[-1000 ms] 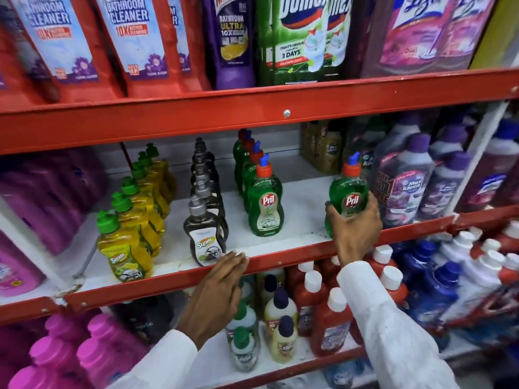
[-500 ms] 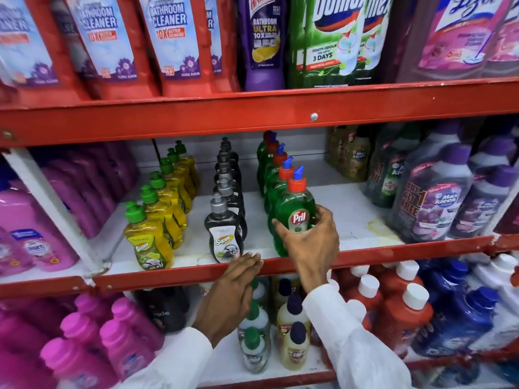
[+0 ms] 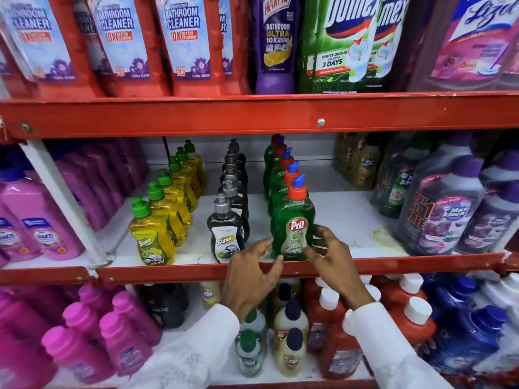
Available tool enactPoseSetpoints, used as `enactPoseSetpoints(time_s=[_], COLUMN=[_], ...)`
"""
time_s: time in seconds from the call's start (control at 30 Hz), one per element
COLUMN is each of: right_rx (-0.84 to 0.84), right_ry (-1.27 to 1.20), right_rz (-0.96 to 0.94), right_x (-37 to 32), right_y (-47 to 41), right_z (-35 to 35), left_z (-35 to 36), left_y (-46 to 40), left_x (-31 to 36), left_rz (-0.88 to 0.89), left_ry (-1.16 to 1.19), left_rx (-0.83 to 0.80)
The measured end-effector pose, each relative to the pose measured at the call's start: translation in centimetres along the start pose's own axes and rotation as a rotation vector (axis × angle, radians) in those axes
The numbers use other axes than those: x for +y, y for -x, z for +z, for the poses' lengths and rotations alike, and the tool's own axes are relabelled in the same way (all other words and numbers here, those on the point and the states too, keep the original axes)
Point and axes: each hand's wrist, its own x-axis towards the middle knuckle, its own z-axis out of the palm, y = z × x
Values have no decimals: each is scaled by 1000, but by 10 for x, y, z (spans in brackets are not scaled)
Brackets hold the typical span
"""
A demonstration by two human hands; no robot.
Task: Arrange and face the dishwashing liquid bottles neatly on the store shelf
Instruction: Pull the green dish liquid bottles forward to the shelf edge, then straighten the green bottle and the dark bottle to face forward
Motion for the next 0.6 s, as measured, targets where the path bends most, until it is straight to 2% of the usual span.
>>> enactPoseSetpoints(time_s=[0.17, 0.3, 0.6], right_rx=[-109, -114, -92], right_ry=[55, 53, 37], right_rz=[-71, -94, -78], right_x=[11, 17, 18], right_y=[-7, -10, -10], right_z=[-8, -8, -6], left_z=[16, 20, 23], left_y=[-15, -18, -21], left_x=[-10, -19, -24], left_rz=[-98, -148, -142], left_ry=[185, 243, 312], left_rx=[-37, -24, -27])
